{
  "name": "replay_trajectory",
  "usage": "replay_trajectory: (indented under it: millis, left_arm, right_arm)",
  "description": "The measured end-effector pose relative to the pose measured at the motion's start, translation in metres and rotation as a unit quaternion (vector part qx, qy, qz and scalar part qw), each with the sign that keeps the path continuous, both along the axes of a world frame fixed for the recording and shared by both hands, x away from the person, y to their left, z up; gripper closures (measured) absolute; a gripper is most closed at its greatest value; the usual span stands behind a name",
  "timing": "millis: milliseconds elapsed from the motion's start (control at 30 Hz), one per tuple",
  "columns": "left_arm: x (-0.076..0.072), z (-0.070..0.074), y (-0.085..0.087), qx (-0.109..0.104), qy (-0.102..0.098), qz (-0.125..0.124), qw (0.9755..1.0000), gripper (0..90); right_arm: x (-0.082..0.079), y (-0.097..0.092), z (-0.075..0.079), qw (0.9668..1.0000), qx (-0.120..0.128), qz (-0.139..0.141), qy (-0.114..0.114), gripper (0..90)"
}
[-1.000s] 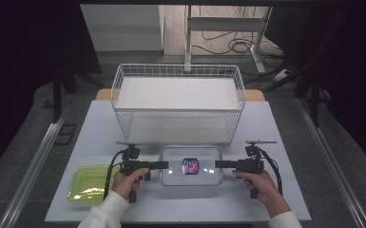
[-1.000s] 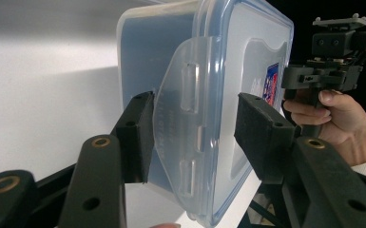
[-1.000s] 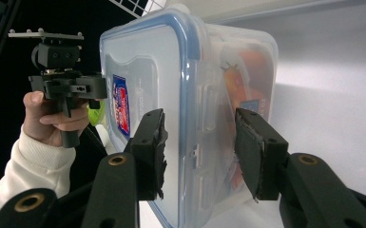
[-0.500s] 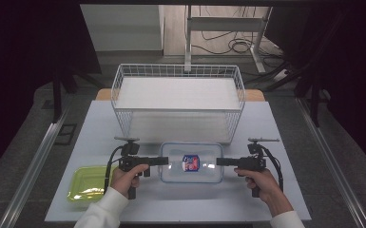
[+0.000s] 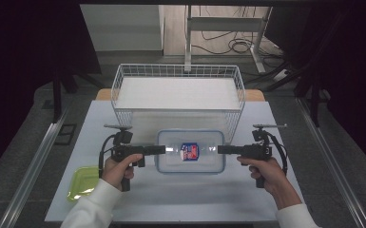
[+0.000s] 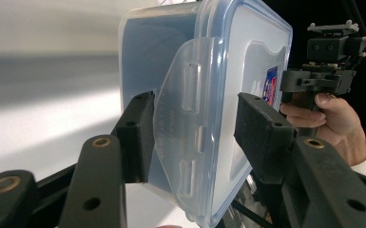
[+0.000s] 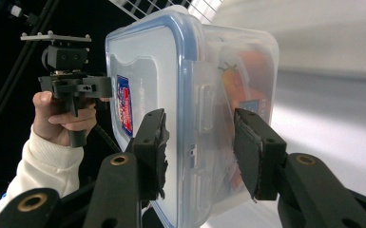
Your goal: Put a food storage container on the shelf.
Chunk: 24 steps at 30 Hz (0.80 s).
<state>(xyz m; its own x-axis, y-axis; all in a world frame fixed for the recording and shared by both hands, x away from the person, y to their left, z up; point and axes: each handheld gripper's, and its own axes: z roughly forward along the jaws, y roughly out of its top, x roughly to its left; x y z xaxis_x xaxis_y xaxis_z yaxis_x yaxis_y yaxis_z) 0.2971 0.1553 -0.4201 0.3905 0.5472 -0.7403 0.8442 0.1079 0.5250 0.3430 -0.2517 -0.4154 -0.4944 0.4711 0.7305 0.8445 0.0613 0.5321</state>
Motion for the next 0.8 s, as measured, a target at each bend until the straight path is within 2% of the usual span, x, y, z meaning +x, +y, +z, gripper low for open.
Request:
replay_trajectory:
  millis: [267,300,333,433,467,500,533,633,800]
  left_arm:
    - [0.001,0.04,0.012,-0.003,-0.023,0.005,0.9997,49.3]
    - [0.004,0.05,0.015,-0.006,-0.028,0.006,0.9996,49.3]
    - [0.004,0.05,0.015,-0.006,-0.028,0.006,0.9996,49.3]
    - [0.011,0.065,0.018,-0.01,-0.034,0.006,0.9994,49.3]
    - [0.011,0.065,0.018,-0.01,-0.034,0.006,0.9994,49.3]
    - [0.016,0.072,0.02,-0.01,-0.036,0.005,0.9993,49.3]
    - [0.016,0.072,0.02,-0.01,-0.036,0.005,0.9993,49.3]
    - [0.023,0.083,0.022,-0.008,-0.044,0.004,0.999,49.4]
    - [0.037,0.1,0.027,-0.011,-0.052,0.005,0.9986,49.4]
  right_arm:
    - [0.003,0.014,0.047,0.9996,-0.002,0.004,-0.028,56.2]
    - [0.006,0.016,0.059,0.9993,-0.003,0.004,-0.037,56.2]
    - [0.006,0.016,0.059,0.9993,-0.003,0.004,-0.037,56.2]
    - [0.014,0.02,0.078,0.9987,-0.005,0.004,-0.05,56.2]
    - [0.014,0.02,0.078,0.9987,-0.005,0.004,-0.05,56.2]
    - [0.018,0.022,0.086,0.9986,-0.007,0.004,-0.053,56.2]
    - [0.018,0.022,0.086,0.9986,-0.007,0.004,-0.053,56.2]
    - [0.028,0.025,0.101,0.9981,-0.006,0.005,-0.061,56.1]
    - [0.038,0.029,0.115,0.9975,-0.006,0.003,-0.07,56.1]
